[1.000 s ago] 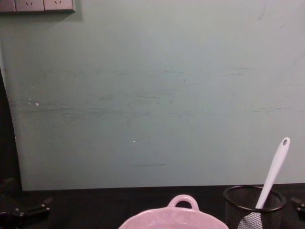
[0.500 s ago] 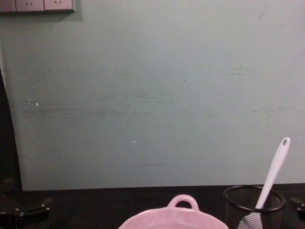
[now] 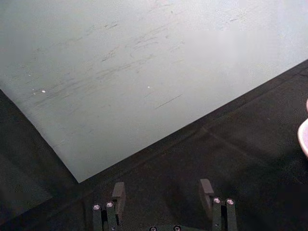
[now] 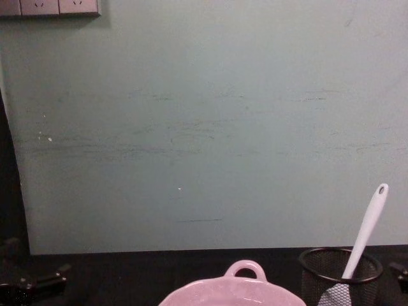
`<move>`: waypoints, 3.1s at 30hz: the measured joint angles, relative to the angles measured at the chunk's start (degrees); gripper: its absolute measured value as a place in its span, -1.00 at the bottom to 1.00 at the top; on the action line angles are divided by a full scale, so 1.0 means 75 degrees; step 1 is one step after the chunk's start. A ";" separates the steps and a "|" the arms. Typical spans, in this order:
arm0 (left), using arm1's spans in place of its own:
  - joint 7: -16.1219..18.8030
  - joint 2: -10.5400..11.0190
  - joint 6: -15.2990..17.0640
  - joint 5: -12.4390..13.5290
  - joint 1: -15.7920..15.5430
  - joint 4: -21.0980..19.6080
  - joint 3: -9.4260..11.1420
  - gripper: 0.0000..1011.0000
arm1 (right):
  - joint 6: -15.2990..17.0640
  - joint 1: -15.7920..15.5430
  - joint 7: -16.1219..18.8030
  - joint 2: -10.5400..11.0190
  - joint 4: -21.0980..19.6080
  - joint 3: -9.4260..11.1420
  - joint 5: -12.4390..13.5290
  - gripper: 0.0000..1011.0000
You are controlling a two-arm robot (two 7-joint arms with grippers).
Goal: Use the one hand to pick up the spoon and stir the clear water in the bowl.
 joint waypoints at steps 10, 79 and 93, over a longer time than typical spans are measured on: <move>0.0000 0.0000 0.0000 0.0000 0.0000 0.0000 0.0000 1.00 | 0.0335 -0.0650 -0.0178 0.0020 -0.0889 0.0671 0.0459 0.98; 0.0000 0.0000 0.0000 0.0000 0.0000 0.0000 0.0000 1.00 | 0.1138 0.0590 0.2876 -0.1308 -0.0058 0.1347 0.4881 -0.78; 0.0000 0.0000 0.0000 0.0000 0.0000 0.0000 0.0000 1.00 | 0.1897 0.1044 0.2799 -0.0509 -0.1369 0.1006 0.3658 -0.78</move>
